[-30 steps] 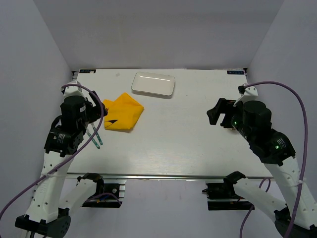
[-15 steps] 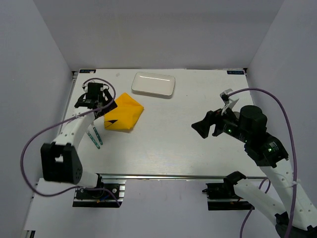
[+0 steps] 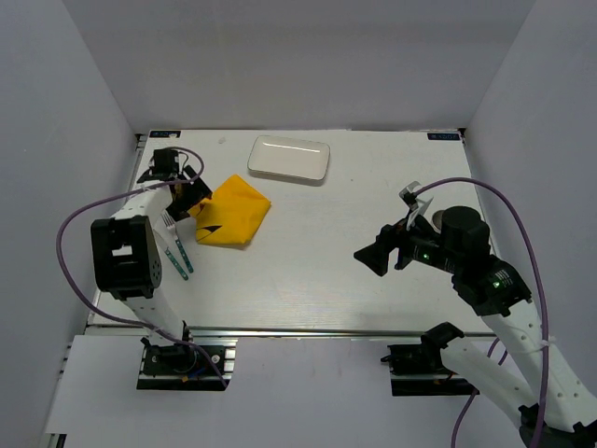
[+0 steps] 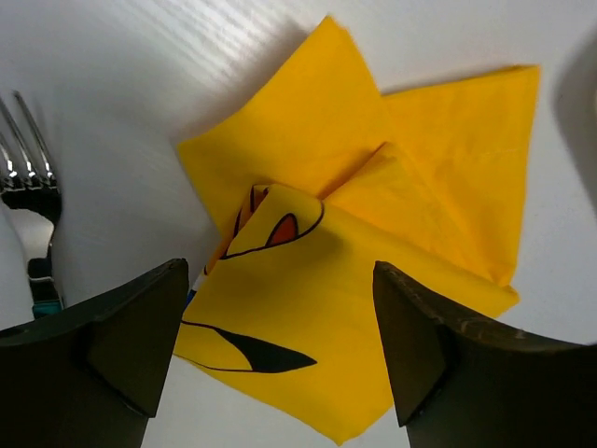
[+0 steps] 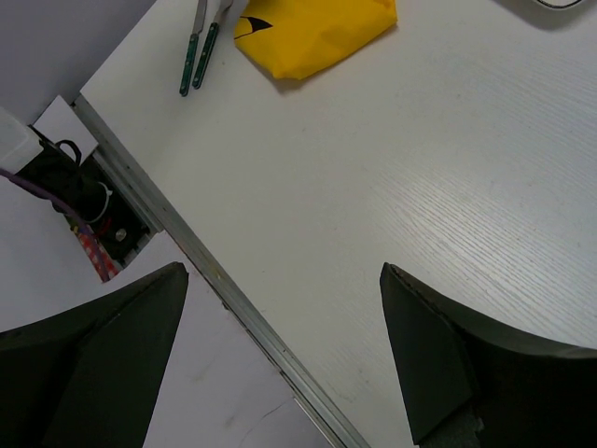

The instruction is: Set the dinner table for one person

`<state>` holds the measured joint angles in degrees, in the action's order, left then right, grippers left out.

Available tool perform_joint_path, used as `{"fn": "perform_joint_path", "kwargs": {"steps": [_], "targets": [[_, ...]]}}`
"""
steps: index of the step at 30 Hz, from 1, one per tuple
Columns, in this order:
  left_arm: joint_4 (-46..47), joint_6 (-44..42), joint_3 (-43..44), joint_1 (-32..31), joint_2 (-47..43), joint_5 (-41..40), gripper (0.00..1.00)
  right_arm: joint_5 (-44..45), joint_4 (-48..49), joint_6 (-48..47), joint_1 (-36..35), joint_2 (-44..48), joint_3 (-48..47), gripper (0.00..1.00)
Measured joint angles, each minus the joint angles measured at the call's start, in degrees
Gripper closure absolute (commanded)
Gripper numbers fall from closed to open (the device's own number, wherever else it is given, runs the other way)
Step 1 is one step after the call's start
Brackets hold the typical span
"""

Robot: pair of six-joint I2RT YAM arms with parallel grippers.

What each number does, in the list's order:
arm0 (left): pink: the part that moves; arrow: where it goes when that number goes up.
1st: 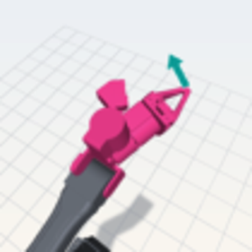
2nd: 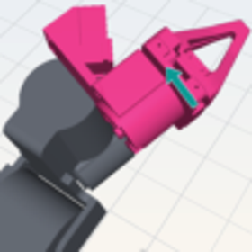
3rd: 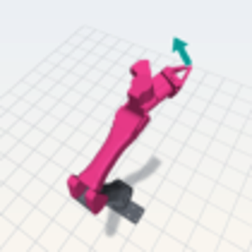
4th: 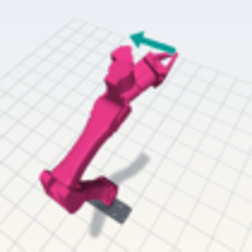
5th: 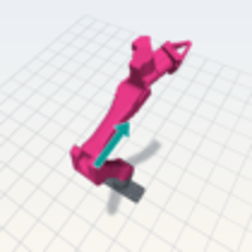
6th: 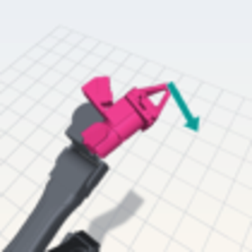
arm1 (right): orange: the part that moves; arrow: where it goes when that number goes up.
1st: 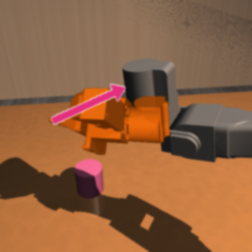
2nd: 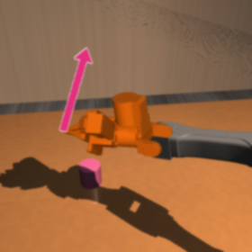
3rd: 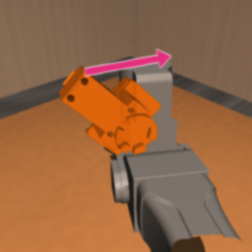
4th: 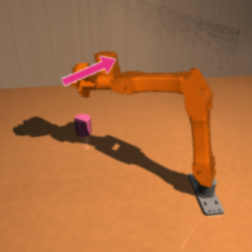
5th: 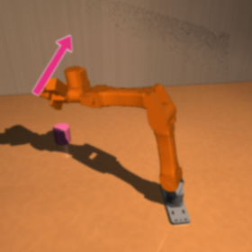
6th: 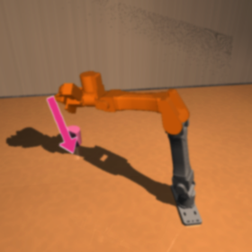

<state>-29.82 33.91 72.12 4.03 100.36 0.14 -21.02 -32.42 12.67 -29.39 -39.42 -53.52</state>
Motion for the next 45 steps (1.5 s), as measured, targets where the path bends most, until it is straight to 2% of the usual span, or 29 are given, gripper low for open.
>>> {"fn": "perform_joint_path", "kwargs": {"steps": [3, 7, 8, 10, 11, 12, 16, 17, 19, 20, 25, 29, 32, 35, 37, 40, 41, 42, 45], "targets": [[1.2, 0.0, -1.77, 0.63, 2.45, 3.15, 0.15, -0.13, 0.17, -0.42, 0.0, 0.0, 0.0, 0.11], [2.34, -0.2, -2.25, 0.79, 5.03, 6.03, 0.27, -0.15, 0.57, -0.81, 0.0, -0.09, 0.09, 0.11], [2.62, -0.2, -2.25, 0.81, 5.35, 6.54, 0.32, -0.15, 0.59, -0.87, 0.0, -0.07, 0.09, 0.11], [3.02, -0.22, -2.25, 1.11, 5.79, 7.21, 0.48, -0.13, 0.74, -0.9, 0.0, -0.07, 0.09, 0.11], [3.23, -0.37, -2.23, 1.18, 6.08, 7.69, 0.63, -0.11, 0.87, -0.9, 0.0, -0.07, 0.09, 0.11], [3.32, -0.07, -2.23, 1.22, 6.27, 7.98, 0.68, -0.09, 0.92, -0.9, 0.0, -0.07, 0.09, 0.11], [3.06, -0.87, -2.21, 1.33, 6.25, 8.35, 0.73, 0.11, 0.92, -0.87, 0.0, -0.22, 0.09, 0.11], [2.97, -0.96, -2.19, 1.33, 6.05, 8.35, 0.83, 0.2, 0.92, -0.87, 0.0, -0.33, 0.09, 0.11], [2.34, -1.57, -1.75, 1.22, 5.6, 8.35, 0.97, 0.35, 0.94, -0.83, 0.0, -0.61, 0.09, 0.11], [2.03, -1.9, -1.38, 1.11, 5.27, 8.52, 1.0, 0.52, 0.94, -0.72, 0.0, -0.79, 0.09, 0.11], [1.36, -4.17, 3.48, 0.46, 3.78, 12.63, 1.0, 2.86, 1.07, 0.74, 0.0, -1.88, 0.09, 0.11], [0.76, -5.57, 11.98, -0.44, 3.76, 18.36, 1.0, 7.34, 1.46, 3.39, -0.02, -3.85, 0.09, 0.11], [4.33, -5.86, 15.3, -1.99, 2.91, 23.37, 1.0, 12.79, 2.69, 6.88, 0.0, -6.1, 0.15, 0.11], [8.59, -5.22, 14.58, -5.99, 0.5, 26.62, 1.0, 17.14, 5.09, 10.69, 0.02, -8.26, 1.38, 0.11], [12.35, -4.35, 11.56, -10.32, -2.21, 27.76, 1.0, 19.17, 6.43, 12.85, 0.07, -9.49, 2.29, 0.11], [18.01, -2.84, 1.09, -18.36, -9.4, 27.02, 1.0, 21.24, 8.55, 15.28, 0.15, -10.45, 4.11, 0.11], [19.52, -2.32, -2.73, -21.07, -11.82, 26.32, 0.96, 21.75, 9.05, 15.72, 0.24, -10.47, 4.57, 0.11], [20.55, -1.84, -6.58, -23.82, -14.36, 25.03, 0.79, 22.14, 9.16, 15.91, 0.39, -10.47, 4.7, 0.11], [23.17, 0.26, -18.4, -32.09, -21.46, 21.49, 0.64, 23.08, 10.6, 16.2, 0.57, -10.27, 5.03, 0.11]]}}
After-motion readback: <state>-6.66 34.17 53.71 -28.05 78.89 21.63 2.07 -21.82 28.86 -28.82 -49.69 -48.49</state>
